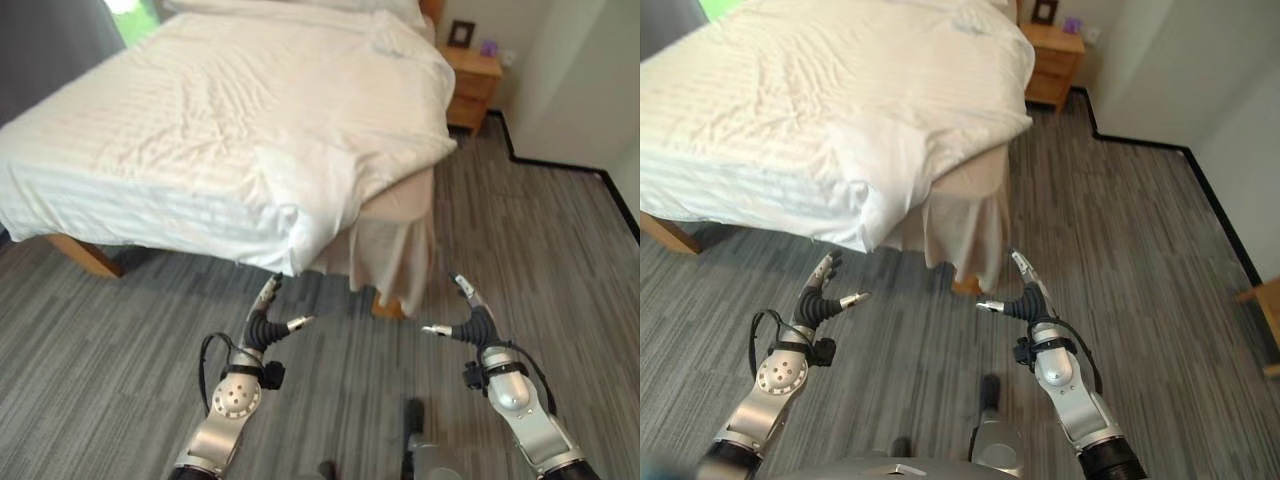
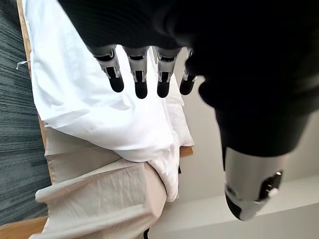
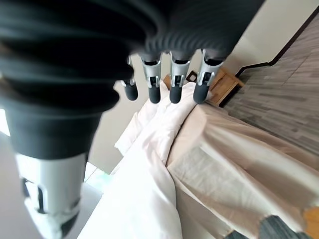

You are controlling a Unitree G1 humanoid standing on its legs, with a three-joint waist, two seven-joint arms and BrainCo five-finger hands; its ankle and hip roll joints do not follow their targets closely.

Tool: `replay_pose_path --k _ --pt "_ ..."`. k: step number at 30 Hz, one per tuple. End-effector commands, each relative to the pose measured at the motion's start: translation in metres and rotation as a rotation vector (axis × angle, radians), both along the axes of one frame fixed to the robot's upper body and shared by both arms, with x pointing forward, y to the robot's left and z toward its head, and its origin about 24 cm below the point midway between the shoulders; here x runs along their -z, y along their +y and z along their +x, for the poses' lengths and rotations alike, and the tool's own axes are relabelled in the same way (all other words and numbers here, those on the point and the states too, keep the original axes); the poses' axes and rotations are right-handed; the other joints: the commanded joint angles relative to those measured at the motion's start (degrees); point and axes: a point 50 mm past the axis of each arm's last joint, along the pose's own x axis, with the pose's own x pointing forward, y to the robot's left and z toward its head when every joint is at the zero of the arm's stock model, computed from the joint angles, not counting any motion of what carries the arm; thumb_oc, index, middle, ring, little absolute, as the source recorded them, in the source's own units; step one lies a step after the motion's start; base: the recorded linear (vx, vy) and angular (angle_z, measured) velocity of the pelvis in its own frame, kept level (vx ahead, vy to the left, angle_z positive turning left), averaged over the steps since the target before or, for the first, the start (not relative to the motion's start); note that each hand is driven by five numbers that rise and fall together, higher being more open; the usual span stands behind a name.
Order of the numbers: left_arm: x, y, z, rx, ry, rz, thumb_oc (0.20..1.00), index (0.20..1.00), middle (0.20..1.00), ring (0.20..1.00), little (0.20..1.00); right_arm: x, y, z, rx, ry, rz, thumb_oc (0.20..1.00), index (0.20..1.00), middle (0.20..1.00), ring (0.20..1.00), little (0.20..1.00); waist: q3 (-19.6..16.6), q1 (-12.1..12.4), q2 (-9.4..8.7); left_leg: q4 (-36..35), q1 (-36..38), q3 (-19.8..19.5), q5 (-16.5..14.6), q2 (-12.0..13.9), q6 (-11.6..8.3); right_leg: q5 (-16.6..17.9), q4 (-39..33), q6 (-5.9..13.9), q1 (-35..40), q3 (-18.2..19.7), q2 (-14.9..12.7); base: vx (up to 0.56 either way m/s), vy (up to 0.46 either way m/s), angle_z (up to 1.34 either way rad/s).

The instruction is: Making the bed.

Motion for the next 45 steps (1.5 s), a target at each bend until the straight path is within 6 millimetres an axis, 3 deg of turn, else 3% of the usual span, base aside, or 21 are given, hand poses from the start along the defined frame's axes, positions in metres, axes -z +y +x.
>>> replay_pose_path --k 1,3,4,6,8,12,17,19,20,23,24,25,26,27,28,31,33,36,37,40,45 --pt "-0.039 -0.013 0.012 0.06 -0.202 -0.031 1.0 1.0 1.0 1.0 1.0 -0.048 -0.004 0.026 -0.01 -0.225 0.005 1.0 1.0 1.0 1.0 1.0 5.1 2.3 0.8 23.0 -7.4 1.1 8.7 9.0 -0.23 -6.8 -2.6 -1.79 4.9 -4.4 1.8 0.22 -0.296 0.17" --pt "-0.041 -0.012 0.013 0.054 -0.208 -0.031 1.0 1.0 1.0 1.0 1.0 -0.052 -0.004 0.027 -0.016 -0.237 0.003 1.0 1.0 1.0 1.0 1.0 5.8 3.2 0.94 22.7 -9.0 2.4 6.2 8.6 -0.25 -7.5 -3.6 -1.7 6.5 -4.7 2.2 0.26 -0.068 -0.04" --pt "-0.042 -0.009 0.012 0.041 -0.213 -0.034 1.0 1.0 1.0 1.0 1.0 -0.054 -0.003 0.029 -0.031 -0.242 -0.001 1.0 1.0 1.0 1.0 1.0 6.2 4.5 0.59 17.5 -11.7 4.6 3.3 6.3 0.19 -8.9 -3.9 -1.3 8.1 -4.8 1.9 0.44 -0.024 -0.05" --pt "-0.041 -0.008 0.011 0.031 -0.212 -0.035 1.0 1.0 1.0 1.0 1.0 -0.055 -0.004 0.028 -0.039 -0.24 -0.012 1.0 1.0 1.0 1.0 1.0 5.7 5.0 0.41 8.2 -12.6 6.4 3.0 4.7 0.84 -10.4 -3.9 -0.71 8.9 -4.7 1.8 0.37 0.063 -0.02" --pt "-0.039 -0.007 0.01 0.019 -0.209 -0.033 1.0 1.0 1.0 1.0 1.0 -0.054 -0.004 0.027 -0.043 -0.234 -0.017 1.0 1.0 1.0 1.0 1.0 5.3 5.3 0.48 1.5 -12.8 6.7 6.1 3.8 0.76 -11.0 -3.9 -0.53 9.3 -4.6 2.2 0.2 0.067 0.08" --pt "-0.04 0.004 0.011 -0.057 -0.223 0.001 1.0 1.0 1.0 1.0 1.0 -0.048 -0.004 0.027 -0.04 -0.212 -0.02 1.0 1.0 1.0 1.0 1.0 5.1 7.1 2.11 -19.0 -15.1 3.2 17.9 3.2 -1.84 -14.5 -3.9 -0.95 13.5 -4.7 5.0 0.35 0.119 0.07" --pt "-0.056 0.029 0.012 -0.176 -0.299 0.073 1.0 1.0 1.0 1.0 1.0 -0.042 -0.01 0.021 -0.035 -0.18 -0.024 1.0 1.0 1.0 1.0 1.0 4.6 7.7 1.95 -18.8 -14.2 3.5 19.9 3.8 -2.22 -15.9 -3.9 -0.96 17.1 -3.6 5.7 0.3 0.154 -0.06" --pt "-0.091 0.065 0.023 -0.339 -0.432 0.193 1.0 1.0 1.0 1.0 1.0 -0.033 -0.017 0.013 -0.018 -0.13 -0.031 1.0 1.0 1.0 1.0 1.0 3.1 7.0 1.22 -18.3 -13.7 5.6 21.1 5.3 -2.41 -17.0 -3.9 -0.41 19.0 -2.6 5.1 0.33 0.229 -0.28" --pt "-0.091 0.065 0.023 -0.34 -0.433 0.195 1.0 1.0 1.0 1.0 1.0 -0.033 -0.016 0.013 -0.019 -0.131 -0.029 1.0 1.0 1.0 1.0 1.0 3.2 7.1 1.07 -18.4 -13.5 5.7 21.1 5.3 -2.41 -17.0 -3.9 -0.39 19.1 -2.5 5.0 0.35 0.245 -0.35" --pt "-0.154 0.101 0.051 -0.442 -0.586 0.468 1.0 1.0 1.0 1.0 1.0 -0.025 -0.017 0.001 -0.045 -0.082 -0.007 1.0 1.0 1.0 1.0 1.0 0.6 4.5 -1.13 -19.3 -10.7 10.2 19.3 5.5 -1.19 -16.6 0.3 1.75 18.1 -1.6 2.7 0.31 0.238 -0.24" --pt "-0.154 0.101 0.051 -0.441 -0.586 0.468 1.0 1.0 1.0 1.0 1.0 -0.025 -0.017 0.001 -0.044 -0.083 -0.006 1.0 1.0 1.0 1.0 1.0 0.6 4.5 -1.13 -19.3 -10.7 10.2 19.3 5.5 -1.19 -16.6 0.3 1.75 18.0 -1.5 2.7 0.29 0.283 -0.07" --pt "-0.191 0.12 0.064 -0.513 -0.636 0.583 1.0 1.0 1.0 1.0 1.0 -0.016 -0.015 -0.006 -0.052 -0.041 0.015 1.0 1.0 1.0 1.0 1.0 -0.2 2.5 -1.72 -19.1 -8.8 11.8 17.4 4.7 -0.04 -15.4 5.6 3.8 16.3 -1.2 1.3 0.19 0.199 -0.21" --pt "-0.192 0.119 0.065 -0.511 -0.64 0.584 1.0 1.0 1.0 1.0 1.0 -0.017 -0.015 -0.005 -0.049 -0.043 0.018 1.0 1.0 1.0 1.0 1.0 -0.2 2.8 -1.77 -19.2 -9.0 12.0 17.6 4.8 0.01 -15.3 5.7 3.78 16.0 -1.0 1.3 0.31 0.386 -0.24" --pt "-0.221 0.134 0.073 -0.582 -0.655 0.654 1.0 1.0 1.0 1.0 1.0 -0.012 -0.011 -0.012 -0.062 -0.016 0.061 1.0 1.0 1.0 1.0 1.0 0.2 0.2 -1.6 -19.0 -7.2 13.0 15.9 4.3 0.9 -12.3 13.0 5.92 12.0 0.4 0.6 0.16 0.269 -0.3" --pt "-0.231 0.139 0.077 -0.601 -0.653 0.691 1.0 1.0 1.0 1.0 1.0 -0.009 -0.009 -0.015 -0.062 -0.004 0.079 1.0 1.0 1.0 1.0 1.0 0.4 -0.9 -1.28 -19.0 -6.5 13.3 15.2 4.2 1.34 -10.5 16.8 6.85 9.7 1.4 0.4 0.22 0.345 -0.16" --pt "-0.246 0.149 0.083 -0.652 -0.63 0.767 1.0 1.0 1.0 1.0 1.0 -0.007 -0.009 -0.02 -0.073 0.012 0.085 1.0 1.0 1.0 1.0 1.0 0.8 -2.9 0.0 -19.5 -4.7 14.0 13.9 4.3 1.84 -7.9 21.6 7.67 4.8 2.8 0.4 0.14 0.155 -0.23" --pt "-0.254 0.164 0.088 -0.703 -0.552 0.881 1.0 1.0 1.0 1.0 1.0 0.002 -0.011 -0.034 -0.074 0.064 0.109 1.0 1.0 1.0 1.0 1.0 1.6 -5.4 1.03 -20.0 -2.3 13.8 11.8 3.4 1.75 -10.5 15.0 6.17 3.3 1.9 0.0 0.3 0.182 -0.22" --pt "-0.25 0.177 0.096 -0.741 -0.447 0.961 1.0 1.0 1.0 1.0 1.0 0.005 -0.014 -0.039 -0.073 0.079 0.092 1.0 1.0 1.0 1.0 1.0 3.7 -6.5 1.41 -20.0 -1.0 14.2 10.5 3.5 1.68 -9.4 6.4 6.12 1.5 0.7 -1.6 0.16 0.04 -0.15" --pt "-0.252 0.183 0.096 -0.754 -0.395 1.002 1.0 1.0 1.0 1.0 1.0 0.011 -0.02 -0.048 -0.059 0.119 0.062 1.0 1.0 1.0 1.0 1.0 3.3 -6.1 0.17 -20.0 -0.8 14.9 9.9 2.3 1.71 -7.5 1.5 6.52 3.6 -1.4 -2.8 0.15 0.017 -0.14" --pt "-0.247 0.198 0.098 -0.789 -0.26 1.107 1.0 1.0 1.0 1.0 1.0 0.011 -0.024 -0.05 -0.065 0.122 0.045 1.0 1.0 1.0 1.0 1.0 3.5 -7.0 -0.07 -20.0 -1.3 15.5 9.9 2.4 1.55 -4.7 -0.6 7.22 3.9 -0.5 -2.9 0.05 0.002 -0.01" --pt "-0.249 0.206 0.103 -0.839 -0.152 1.164 1.0 1.0 1.0 1.0 1.0 0.002 -0.03 -0.045 -0.073 0.084 0.026 1.0 1.0 1.0 1.0 1.0 5.9 -7.9 -1.23 -19.6 -5.1 15.0 11.1 3.6 1.01 -5.2 -0.9 6.61 1.8 -0.4 -1.9 -0.06 -0.043 -0.05"
